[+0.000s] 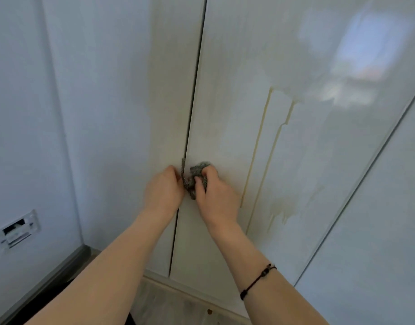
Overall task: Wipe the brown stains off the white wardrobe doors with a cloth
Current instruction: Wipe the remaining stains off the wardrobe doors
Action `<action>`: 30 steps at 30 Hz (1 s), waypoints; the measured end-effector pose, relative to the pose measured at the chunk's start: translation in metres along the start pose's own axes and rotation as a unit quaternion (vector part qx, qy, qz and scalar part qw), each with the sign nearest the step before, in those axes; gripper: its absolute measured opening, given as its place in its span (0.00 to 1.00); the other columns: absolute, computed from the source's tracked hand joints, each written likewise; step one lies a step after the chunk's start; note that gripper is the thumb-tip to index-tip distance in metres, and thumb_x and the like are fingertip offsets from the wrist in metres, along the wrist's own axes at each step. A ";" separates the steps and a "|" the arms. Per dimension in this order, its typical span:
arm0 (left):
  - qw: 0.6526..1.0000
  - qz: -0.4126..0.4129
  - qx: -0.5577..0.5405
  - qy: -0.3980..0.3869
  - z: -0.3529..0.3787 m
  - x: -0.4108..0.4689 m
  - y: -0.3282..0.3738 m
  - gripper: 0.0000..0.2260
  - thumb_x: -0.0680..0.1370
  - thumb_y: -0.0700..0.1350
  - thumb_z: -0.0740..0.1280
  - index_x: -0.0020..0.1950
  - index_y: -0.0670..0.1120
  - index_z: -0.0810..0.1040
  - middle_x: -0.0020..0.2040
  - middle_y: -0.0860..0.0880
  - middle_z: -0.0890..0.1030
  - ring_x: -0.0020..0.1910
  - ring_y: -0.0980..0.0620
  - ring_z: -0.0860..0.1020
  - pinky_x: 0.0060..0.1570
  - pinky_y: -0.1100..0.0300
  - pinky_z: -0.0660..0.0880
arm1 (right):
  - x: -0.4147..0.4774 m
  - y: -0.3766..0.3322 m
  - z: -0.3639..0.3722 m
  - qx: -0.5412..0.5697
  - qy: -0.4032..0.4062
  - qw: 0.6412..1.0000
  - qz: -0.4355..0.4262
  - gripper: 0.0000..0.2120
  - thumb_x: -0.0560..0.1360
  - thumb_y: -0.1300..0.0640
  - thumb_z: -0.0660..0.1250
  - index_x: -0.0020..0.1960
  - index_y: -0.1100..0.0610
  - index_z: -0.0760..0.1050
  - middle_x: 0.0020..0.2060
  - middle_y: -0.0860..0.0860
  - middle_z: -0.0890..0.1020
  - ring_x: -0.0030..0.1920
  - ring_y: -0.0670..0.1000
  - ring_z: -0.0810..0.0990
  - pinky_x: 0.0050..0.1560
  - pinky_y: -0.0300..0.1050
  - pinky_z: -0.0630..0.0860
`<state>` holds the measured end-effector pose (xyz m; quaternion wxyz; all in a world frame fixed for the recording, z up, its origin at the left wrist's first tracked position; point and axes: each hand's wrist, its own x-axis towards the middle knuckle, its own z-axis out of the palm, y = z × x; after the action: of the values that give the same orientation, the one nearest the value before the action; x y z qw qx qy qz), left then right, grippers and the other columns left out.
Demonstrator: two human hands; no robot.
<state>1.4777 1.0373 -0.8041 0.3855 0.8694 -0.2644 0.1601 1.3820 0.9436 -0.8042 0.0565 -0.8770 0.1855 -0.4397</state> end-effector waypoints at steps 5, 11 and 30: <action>0.988 0.039 -0.090 0.116 -0.025 0.024 0.046 0.08 0.79 0.49 0.68 0.45 0.49 0.71 0.38 0.53 0.77 0.36 0.49 0.71 0.35 0.54 0.65 | 0.035 0.021 -0.052 0.030 0.126 0.987 0.090 0.06 0.80 0.44 0.59 0.54 0.43 0.65 0.28 0.42 0.73 0.30 0.54 0.78 0.30 0.45 0.60; 0.982 -0.001 -0.147 0.117 -0.023 0.023 0.055 0.06 0.80 0.44 0.66 0.46 0.46 0.70 0.40 0.49 0.78 0.39 0.44 0.74 0.38 0.51 0.68 | 0.028 0.027 -0.052 0.040 0.124 0.989 0.073 0.10 0.78 0.43 0.57 0.58 0.41 0.65 0.30 0.42 0.76 0.33 0.52 0.79 0.31 0.46 0.69; 0.988 0.050 -0.146 0.023 -0.043 0.042 0.042 0.06 0.82 0.45 0.62 0.49 0.44 0.67 0.41 0.42 0.80 0.43 0.39 0.80 0.37 0.50 0.72 | 0.199 0.032 -0.236 -0.096 0.337 0.935 0.054 0.05 0.78 0.49 0.55 0.53 0.43 0.68 0.31 0.40 0.74 0.31 0.46 0.73 0.30 0.40 0.59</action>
<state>1.4843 1.0318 -0.7311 0.5057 0.7856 -0.3190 0.1590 1.2946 0.8549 -0.5201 -0.0702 -0.6671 0.2820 -0.6859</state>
